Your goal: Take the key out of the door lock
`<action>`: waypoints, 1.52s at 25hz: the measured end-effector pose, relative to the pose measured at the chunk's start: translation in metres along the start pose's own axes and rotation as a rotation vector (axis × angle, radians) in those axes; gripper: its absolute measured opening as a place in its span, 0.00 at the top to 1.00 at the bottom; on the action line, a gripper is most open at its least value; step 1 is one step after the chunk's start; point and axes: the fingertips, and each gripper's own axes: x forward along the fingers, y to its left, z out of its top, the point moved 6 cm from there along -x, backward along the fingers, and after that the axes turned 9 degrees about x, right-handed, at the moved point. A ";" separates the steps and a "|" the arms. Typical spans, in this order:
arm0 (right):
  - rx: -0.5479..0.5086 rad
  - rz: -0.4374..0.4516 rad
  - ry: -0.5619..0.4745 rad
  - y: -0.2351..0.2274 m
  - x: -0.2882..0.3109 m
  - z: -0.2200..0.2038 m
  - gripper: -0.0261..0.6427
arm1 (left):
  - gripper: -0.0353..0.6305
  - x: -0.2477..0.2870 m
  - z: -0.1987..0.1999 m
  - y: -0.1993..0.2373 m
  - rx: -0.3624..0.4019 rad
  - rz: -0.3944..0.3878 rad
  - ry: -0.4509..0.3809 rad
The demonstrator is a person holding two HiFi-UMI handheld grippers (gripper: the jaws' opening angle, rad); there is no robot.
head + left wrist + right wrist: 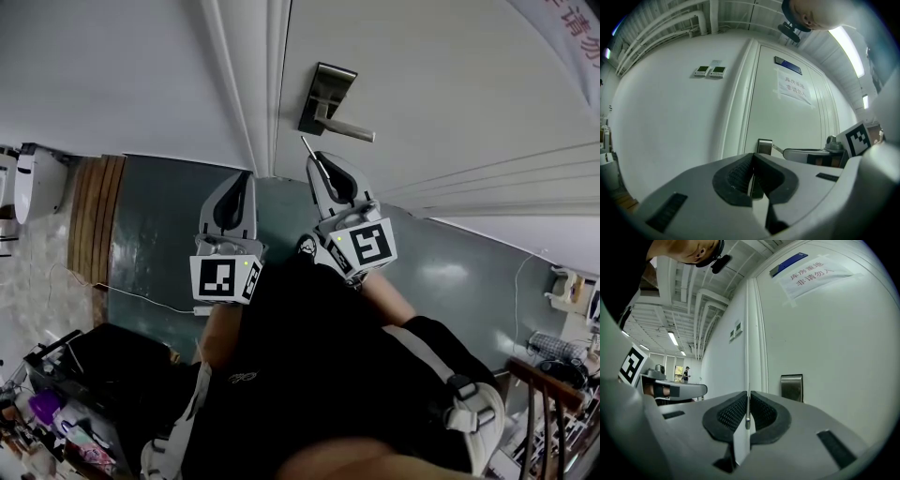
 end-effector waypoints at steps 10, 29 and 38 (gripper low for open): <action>0.010 -0.024 0.014 -0.003 -0.002 -0.003 0.92 | 0.91 0.003 -0.003 -0.001 -0.006 -0.011 0.005; 0.021 -0.024 0.017 -0.006 -0.003 -0.005 0.92 | 0.91 0.005 -0.010 -0.001 -0.027 -0.022 0.012; 0.033 -0.037 0.030 -0.010 -0.005 -0.008 0.92 | 0.91 0.007 -0.015 -0.001 -0.039 -0.020 0.024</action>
